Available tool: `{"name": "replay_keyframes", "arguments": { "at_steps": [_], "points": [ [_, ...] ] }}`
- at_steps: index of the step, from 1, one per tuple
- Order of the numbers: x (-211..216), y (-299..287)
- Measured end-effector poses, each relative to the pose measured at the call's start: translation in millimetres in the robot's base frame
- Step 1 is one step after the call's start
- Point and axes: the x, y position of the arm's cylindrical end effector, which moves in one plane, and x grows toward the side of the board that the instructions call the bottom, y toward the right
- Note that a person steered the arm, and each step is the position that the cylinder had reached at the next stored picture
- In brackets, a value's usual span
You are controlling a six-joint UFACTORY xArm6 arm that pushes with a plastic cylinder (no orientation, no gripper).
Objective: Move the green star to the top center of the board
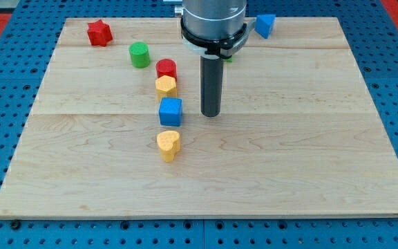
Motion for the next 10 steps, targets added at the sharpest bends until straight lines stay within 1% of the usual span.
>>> {"name": "replay_keyframes", "arguments": {
  "at_steps": [3, 4, 5, 6, 7, 8, 9, 10],
  "points": [
    [-0.6, 0.0],
    [-17.7, 14.2],
    [-71.8, 52.7],
    [-107.5, 57.1],
    [-142.1, 49.6],
    [-153.1, 20.4],
    [-175.6, 9.3],
    [-148.0, 8.7]
  ]
}}
